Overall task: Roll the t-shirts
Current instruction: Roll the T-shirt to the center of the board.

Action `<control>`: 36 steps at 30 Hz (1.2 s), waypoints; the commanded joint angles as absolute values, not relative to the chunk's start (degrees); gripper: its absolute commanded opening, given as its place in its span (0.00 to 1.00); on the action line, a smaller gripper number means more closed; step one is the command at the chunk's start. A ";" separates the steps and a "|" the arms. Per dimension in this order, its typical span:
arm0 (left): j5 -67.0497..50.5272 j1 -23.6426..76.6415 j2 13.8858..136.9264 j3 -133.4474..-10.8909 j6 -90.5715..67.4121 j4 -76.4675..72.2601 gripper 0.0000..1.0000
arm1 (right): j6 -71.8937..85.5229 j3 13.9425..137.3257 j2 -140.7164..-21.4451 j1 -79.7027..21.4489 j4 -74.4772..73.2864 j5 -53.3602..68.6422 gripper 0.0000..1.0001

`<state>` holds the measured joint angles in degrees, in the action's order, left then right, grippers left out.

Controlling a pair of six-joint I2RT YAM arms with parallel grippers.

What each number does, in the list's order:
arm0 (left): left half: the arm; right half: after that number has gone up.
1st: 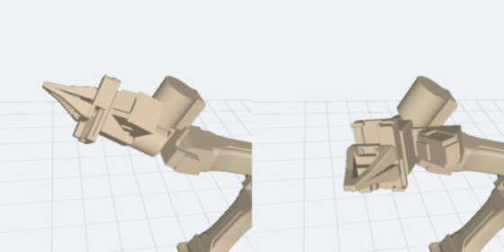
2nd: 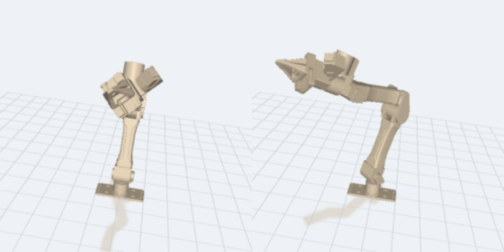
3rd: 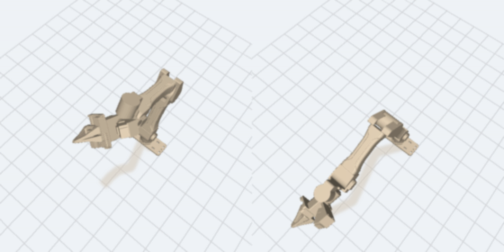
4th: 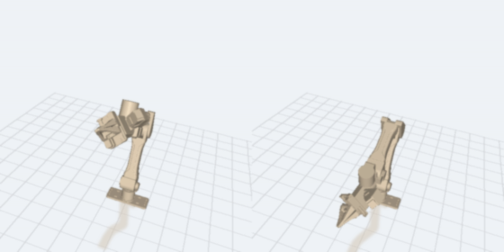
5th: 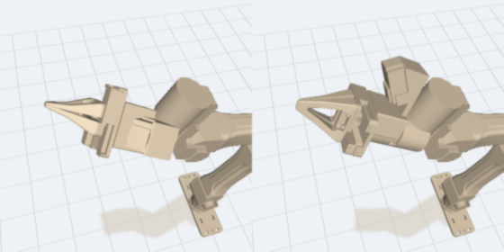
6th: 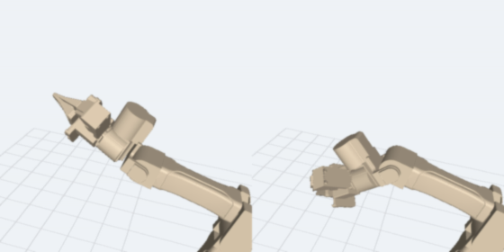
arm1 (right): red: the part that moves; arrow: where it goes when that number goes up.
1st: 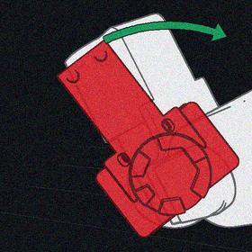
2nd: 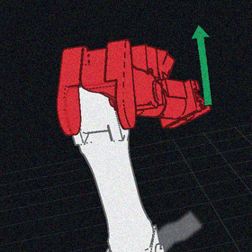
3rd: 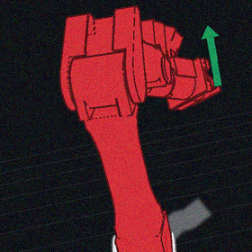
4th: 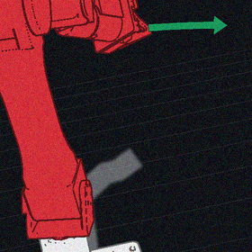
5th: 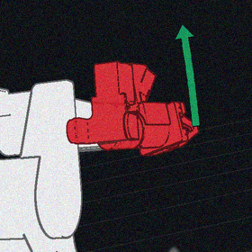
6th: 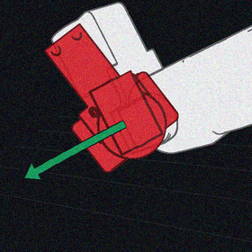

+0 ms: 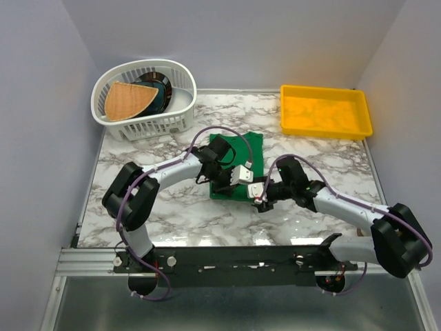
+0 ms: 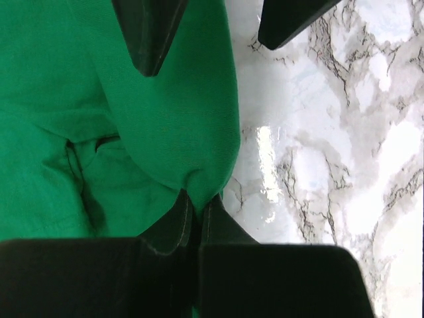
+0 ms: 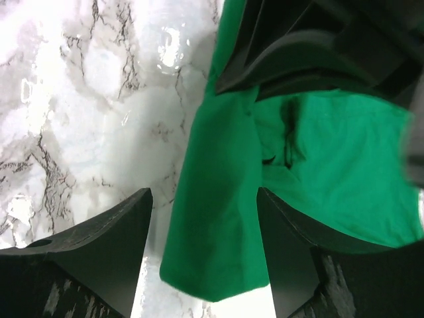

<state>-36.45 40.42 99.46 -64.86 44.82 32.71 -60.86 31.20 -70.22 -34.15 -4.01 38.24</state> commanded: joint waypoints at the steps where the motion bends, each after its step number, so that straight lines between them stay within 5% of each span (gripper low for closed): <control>1: -40.16 39.12 99.05 -65.39 44.30 32.87 0.06 | -60.38 36.73 -75.14 -36.56 -6.41 33.58 0.73; 11: -42.88 36.83 97.91 -64.86 45.79 35.15 0.06 | -55.29 43.59 -85.07 -39.02 -11.42 22.94 0.61; 21: -47.90 32.79 104.05 -74.69 53.51 53.15 0.06 | -52.64 49.83 -85.43 -38.15 -29.78 31.72 0.19; 26: -51.76 30.68 112.75 -85.05 59.67 68.78 0.05 | -55.37 52.73 -89.38 -35.17 -41.28 39.80 0.14; 36: -54.57 26.29 120.84 -93.07 55.21 74.00 0.05 | -61.95 66.86 -105.26 -26.90 -57.20 45.97 0.13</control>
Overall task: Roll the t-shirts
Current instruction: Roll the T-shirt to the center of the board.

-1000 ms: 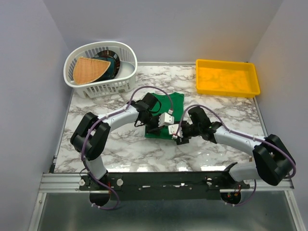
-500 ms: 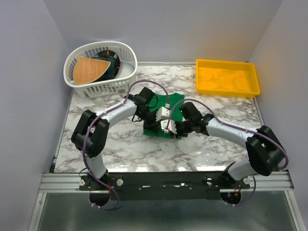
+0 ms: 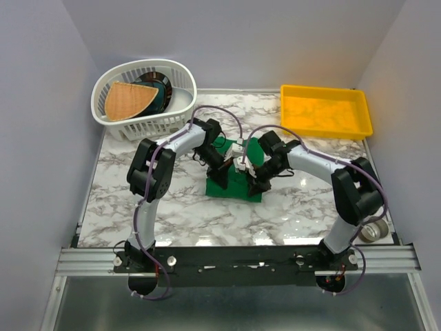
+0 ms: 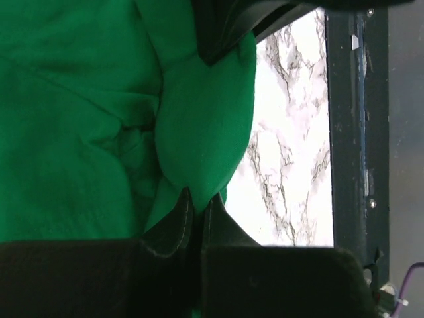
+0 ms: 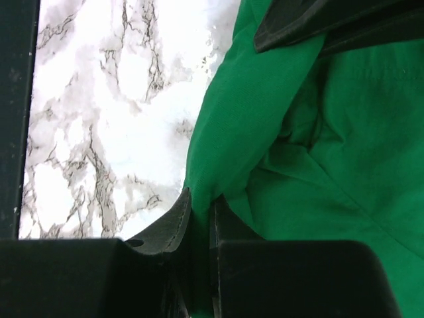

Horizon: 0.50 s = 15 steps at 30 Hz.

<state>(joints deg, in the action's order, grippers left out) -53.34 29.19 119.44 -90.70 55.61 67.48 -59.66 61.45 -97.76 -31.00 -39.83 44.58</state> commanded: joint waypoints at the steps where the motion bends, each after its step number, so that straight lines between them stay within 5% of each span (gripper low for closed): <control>1: -54.75 26.02 122.33 -93.60 54.85 74.00 0.05 | -63.18 68.19 -106.60 -26.72 -58.61 45.97 0.13; 9: -55.63 23.91 129.37 -100.45 54.58 78.31 0.06 | -66.27 79.53 -119.70 -24.52 -72.23 46.23 0.14; 15: -54.58 23.47 132.89 -103.71 54.23 78.75 0.16 | -67.41 86.74 -126.99 -23.38 -78.48 42.98 0.15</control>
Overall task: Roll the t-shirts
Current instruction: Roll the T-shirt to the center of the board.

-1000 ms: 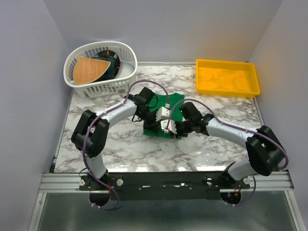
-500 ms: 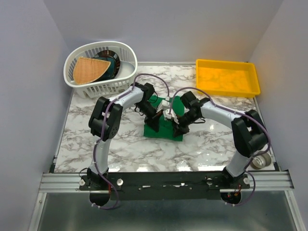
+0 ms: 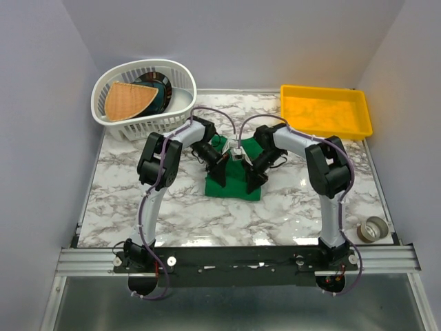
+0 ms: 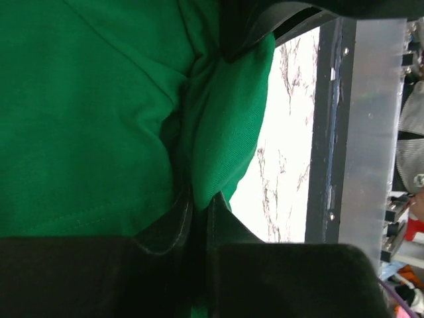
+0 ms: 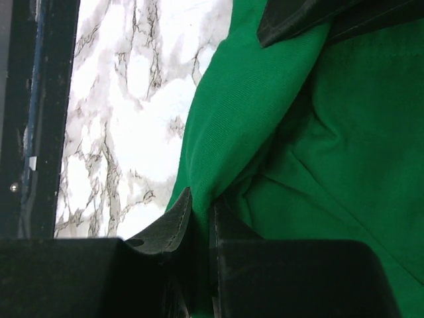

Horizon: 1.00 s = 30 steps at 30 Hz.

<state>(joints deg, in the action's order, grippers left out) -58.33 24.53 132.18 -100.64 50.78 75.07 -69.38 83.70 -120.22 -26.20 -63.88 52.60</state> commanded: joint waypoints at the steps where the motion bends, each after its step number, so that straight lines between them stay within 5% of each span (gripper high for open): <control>1: -54.23 23.38 133.06 -103.71 53.36 77.97 0.20 | -68.20 87.62 -127.78 -23.20 -79.44 42.80 0.15; 8: -50.81 22.15 128.94 -100.11 43.43 64.89 0.46 | -66.36 96.14 -134.64 -22.15 -86.65 42.63 0.16; 19: -42.98 16.44 113.13 -84.92 25.41 47.65 0.51 | -60.74 101.86 -139.22 -22.06 -87.45 41.92 0.15; 30: -23.95 23.45 81.41 -54.99 32.51 26.78 0.69 | -55.63 111.27 -143.61 -22.06 -87.45 37.97 0.18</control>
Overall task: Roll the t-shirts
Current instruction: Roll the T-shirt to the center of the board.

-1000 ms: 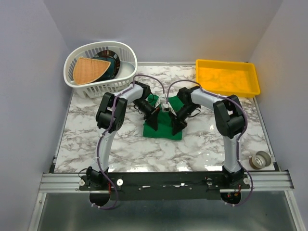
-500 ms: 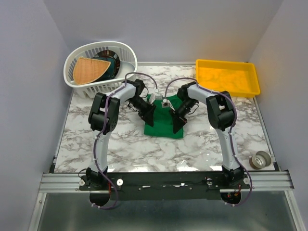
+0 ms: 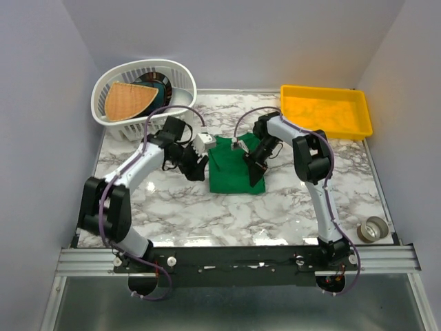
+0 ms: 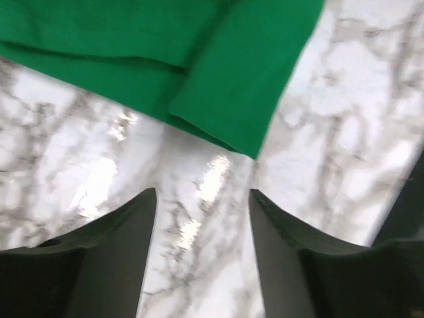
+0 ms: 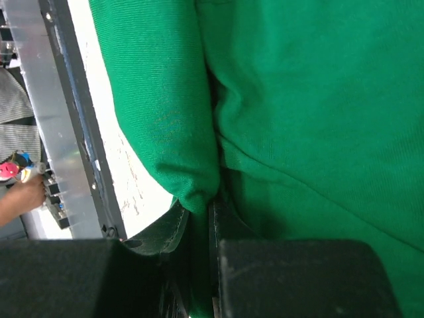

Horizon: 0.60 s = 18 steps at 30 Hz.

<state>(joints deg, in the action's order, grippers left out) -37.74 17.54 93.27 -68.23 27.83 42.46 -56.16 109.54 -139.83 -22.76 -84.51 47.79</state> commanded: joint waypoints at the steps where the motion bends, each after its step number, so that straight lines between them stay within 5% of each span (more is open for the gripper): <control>1: -22.08 26.95 79.04 -52.15 35.39 23.50 0.72 | -55.72 111.27 -143.70 -22.06 -87.45 37.97 0.18; 8: -5.38 43.74 67.06 -28.67 46.38 -11.39 0.88 | -54.67 111.36 -144.05 -22.06 -87.36 38.06 0.19; 18: 5.36 53.79 79.62 -20.57 57.73 -36.72 0.85 | -53.88 111.71 -144.58 -22.06 -87.36 38.06 0.20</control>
<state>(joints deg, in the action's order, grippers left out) -1.13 51.83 74.48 -23.22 49.78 -20.62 -52.23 111.37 -140.86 -22.76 -85.14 46.65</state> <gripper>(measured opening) 0.867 0.205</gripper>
